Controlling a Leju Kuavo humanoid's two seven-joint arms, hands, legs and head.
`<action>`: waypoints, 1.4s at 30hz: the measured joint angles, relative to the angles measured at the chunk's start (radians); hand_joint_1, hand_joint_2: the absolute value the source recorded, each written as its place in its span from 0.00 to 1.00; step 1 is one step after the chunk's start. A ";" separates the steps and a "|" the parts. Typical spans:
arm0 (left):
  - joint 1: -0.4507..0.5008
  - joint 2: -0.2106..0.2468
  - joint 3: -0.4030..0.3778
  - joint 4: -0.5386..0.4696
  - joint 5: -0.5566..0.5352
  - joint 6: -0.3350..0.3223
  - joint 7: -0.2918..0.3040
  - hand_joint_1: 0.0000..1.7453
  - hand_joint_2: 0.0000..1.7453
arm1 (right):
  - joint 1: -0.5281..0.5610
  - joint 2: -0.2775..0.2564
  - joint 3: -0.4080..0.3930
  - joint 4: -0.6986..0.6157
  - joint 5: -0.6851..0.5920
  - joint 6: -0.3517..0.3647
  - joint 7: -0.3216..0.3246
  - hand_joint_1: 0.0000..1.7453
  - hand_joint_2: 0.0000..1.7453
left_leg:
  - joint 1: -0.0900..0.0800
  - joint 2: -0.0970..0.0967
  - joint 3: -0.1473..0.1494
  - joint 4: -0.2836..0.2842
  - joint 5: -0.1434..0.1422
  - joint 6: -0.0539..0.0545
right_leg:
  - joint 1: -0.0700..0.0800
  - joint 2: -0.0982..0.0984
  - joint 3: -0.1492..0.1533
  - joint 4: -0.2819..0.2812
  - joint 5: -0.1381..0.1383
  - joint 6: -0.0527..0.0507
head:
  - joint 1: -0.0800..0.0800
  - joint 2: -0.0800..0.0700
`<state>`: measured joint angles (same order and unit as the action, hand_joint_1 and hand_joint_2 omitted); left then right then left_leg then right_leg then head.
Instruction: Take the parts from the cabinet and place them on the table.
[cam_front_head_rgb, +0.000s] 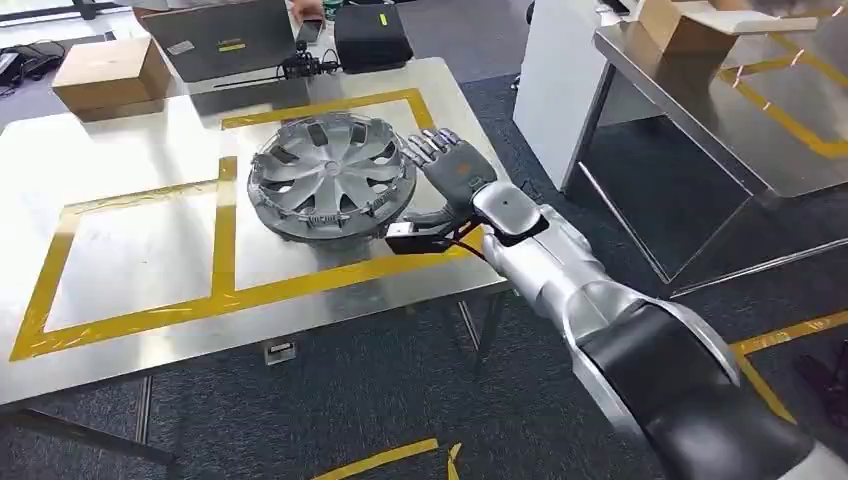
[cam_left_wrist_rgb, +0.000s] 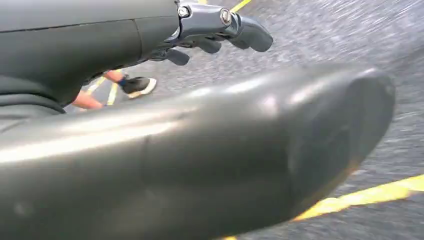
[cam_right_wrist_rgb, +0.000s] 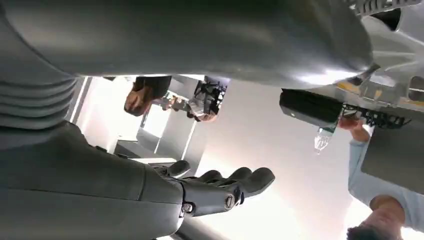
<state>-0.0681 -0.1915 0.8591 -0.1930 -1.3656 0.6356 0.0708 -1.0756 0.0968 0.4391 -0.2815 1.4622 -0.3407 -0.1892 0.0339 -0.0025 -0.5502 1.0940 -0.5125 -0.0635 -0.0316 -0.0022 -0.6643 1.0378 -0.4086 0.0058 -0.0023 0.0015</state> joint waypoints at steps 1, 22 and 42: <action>0.000 -0.004 0.000 0.001 -0.008 -0.011 0.014 0.00 0.00 | 0.000 -0.010 -0.005 0.000 -0.002 -0.007 -0.004 0.00 0.00 | -0.008 -0.005 0.036 -0.046 -0.031 -0.004 | 0.003 0.000 -0.010 0.002 0.005 0.008 | -0.005 0.000; -0.004 -0.013 -0.005 0.003 -0.025 -0.024 -0.054 0.00 0.00 | -0.035 -0.089 -0.022 -0.007 0.002 -0.017 -0.031 0.00 0.00 | -0.040 -0.005 -0.139 -0.065 0.122 0.061 | 0.052 -0.001 0.136 -0.076 -0.053 -0.051 | 0.018 0.000; -0.004 0.011 -0.013 0.000 -0.020 -0.044 -0.029 0.00 0.00 | -0.023 -0.104 -0.022 -0.006 0.013 0.010 -0.052 0.00 0.00 | -0.014 -0.001 -0.073 -0.039 0.053 0.079 | 0.017 -0.004 -0.114 0.306 -0.166 0.021 | 0.023 0.000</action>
<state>-0.0724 -0.1804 0.8457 -0.1934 -1.3851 0.5913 0.0420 -1.0987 -0.0069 0.4173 -0.2876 1.4752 -0.3311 -0.2415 0.0196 -0.0037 -0.6228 1.0553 -0.4597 0.0158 -0.0147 -0.0061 -0.7786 1.3437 -0.5742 0.0273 0.0210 0.0015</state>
